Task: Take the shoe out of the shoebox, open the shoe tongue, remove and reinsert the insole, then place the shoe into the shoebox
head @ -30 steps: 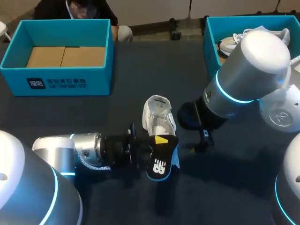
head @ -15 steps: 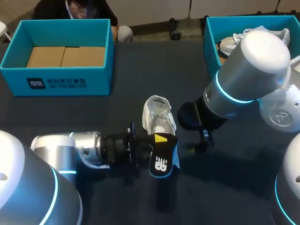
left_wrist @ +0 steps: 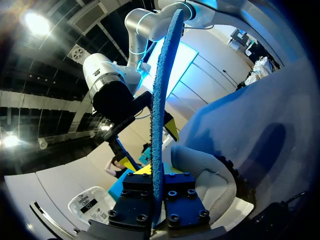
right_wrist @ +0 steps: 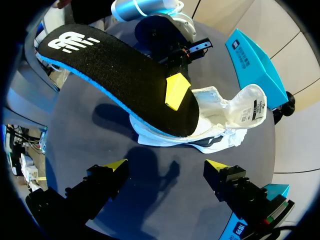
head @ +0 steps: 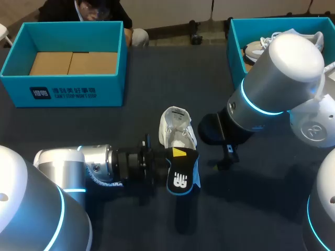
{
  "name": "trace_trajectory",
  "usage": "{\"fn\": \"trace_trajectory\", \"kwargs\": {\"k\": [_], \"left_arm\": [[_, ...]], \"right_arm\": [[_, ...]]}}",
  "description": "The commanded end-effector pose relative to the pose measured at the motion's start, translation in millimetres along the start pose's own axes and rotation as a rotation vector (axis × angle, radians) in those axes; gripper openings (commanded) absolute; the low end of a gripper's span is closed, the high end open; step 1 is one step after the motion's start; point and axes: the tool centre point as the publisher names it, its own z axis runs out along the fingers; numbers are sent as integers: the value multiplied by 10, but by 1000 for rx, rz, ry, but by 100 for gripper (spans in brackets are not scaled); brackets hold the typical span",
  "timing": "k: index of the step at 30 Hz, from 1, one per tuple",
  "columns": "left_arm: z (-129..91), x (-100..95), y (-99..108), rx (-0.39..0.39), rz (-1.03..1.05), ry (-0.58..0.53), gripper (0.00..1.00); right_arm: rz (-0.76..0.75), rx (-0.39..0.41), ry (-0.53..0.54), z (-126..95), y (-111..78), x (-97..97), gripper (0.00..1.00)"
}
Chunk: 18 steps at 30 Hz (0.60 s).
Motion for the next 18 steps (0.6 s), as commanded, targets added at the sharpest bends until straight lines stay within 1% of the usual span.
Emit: {"fn": "trace_trajectory", "kwargs": {"k": [1,7,9,10,11,13,18], "left_arm": [[-3,-13,-39,-5,5,-4,21],[34,-28,-108,12,10,-7,20],[47,-30,-137,20,12,-6,16],[52,-30,-148,25,11,-6,16],[54,-28,-150,25,11,-6,9],[55,-16,-139,25,10,-4,0],[49,-2,-111,15,1,-2,0]], "right_arm": [[-1,-2,-1,-1,-8,13,100],[-1,-2,-1,-1,-8,13,100],[-1,-2,-1,-1,-8,13,100],[-1,-2,-1,-1,-8,13,100],[-1,-2,-1,-1,-8,13,100],[-1,-2,-1,-1,-8,13,100],[-1,-2,-1,-1,-8,13,100]]}}
